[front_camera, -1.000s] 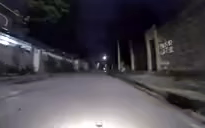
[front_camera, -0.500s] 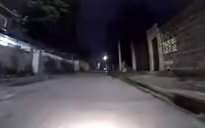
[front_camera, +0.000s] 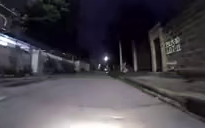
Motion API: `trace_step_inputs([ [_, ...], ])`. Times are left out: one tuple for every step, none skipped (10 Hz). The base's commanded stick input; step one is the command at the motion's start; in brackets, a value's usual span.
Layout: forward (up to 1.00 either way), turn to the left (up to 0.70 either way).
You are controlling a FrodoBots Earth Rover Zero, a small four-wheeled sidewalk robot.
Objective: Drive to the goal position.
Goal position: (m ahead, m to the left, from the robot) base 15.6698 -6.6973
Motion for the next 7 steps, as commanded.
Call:
trace_step_inputs([
  [0.50, -0.01],
  [0.50, 0.00],
  [0.50, 0.00],
  [0.50, 0.00],
  [0.50, 0.00],
  [0.50, 0.00],
  [0.50, 0.00],
])
